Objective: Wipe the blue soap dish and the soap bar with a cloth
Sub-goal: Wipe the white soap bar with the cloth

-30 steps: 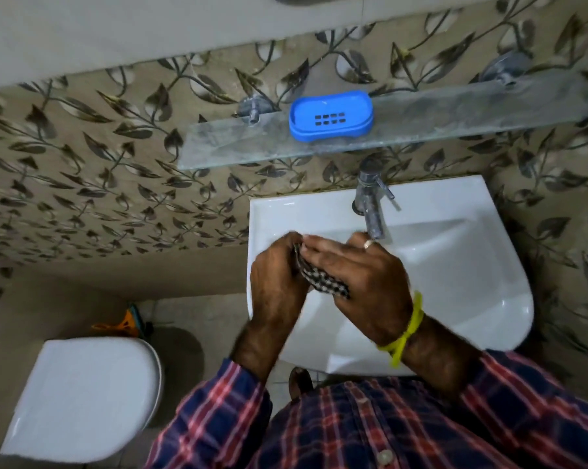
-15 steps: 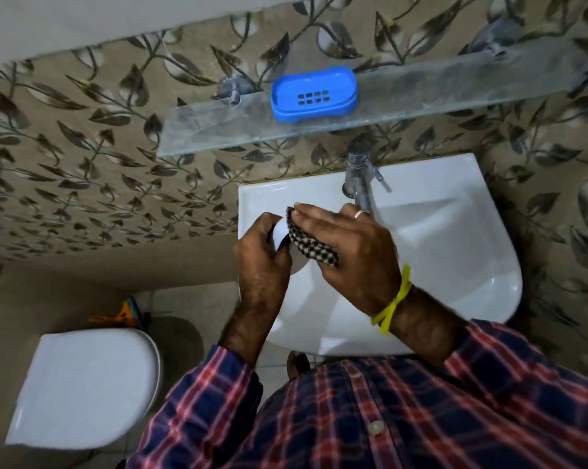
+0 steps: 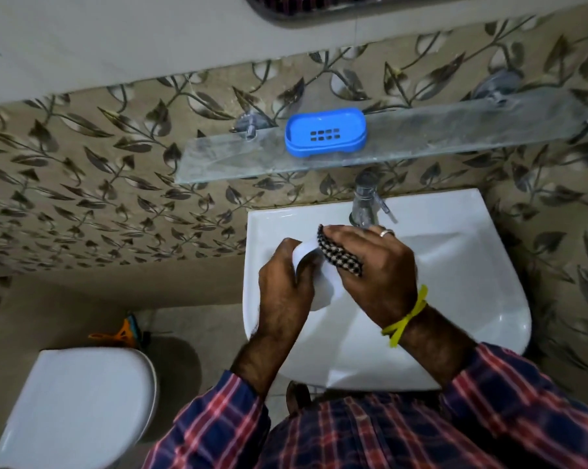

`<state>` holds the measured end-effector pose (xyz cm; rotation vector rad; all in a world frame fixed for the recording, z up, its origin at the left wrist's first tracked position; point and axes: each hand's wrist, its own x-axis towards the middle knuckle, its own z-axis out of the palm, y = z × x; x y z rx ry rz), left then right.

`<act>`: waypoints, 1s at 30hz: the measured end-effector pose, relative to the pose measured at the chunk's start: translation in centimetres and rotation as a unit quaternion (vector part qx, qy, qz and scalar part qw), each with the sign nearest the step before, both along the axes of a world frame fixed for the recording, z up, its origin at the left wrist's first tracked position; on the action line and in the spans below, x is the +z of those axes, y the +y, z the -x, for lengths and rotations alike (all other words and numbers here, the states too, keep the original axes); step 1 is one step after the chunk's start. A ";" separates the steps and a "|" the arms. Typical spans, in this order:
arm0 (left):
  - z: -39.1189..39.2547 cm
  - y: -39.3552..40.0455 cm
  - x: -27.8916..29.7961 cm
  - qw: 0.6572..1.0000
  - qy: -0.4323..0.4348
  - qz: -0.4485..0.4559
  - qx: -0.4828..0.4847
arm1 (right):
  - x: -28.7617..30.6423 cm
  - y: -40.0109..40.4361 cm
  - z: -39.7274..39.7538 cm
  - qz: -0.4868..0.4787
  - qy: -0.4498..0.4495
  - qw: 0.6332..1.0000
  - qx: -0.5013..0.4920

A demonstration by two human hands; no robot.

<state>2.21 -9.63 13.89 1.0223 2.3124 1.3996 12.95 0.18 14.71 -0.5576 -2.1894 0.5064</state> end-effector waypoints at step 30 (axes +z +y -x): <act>2.0 -1.8 -0.1 0.982 -0.088 -0.147 0.082 | 0.4 -1.7 0.1 0.090 0.015 0.995 0.038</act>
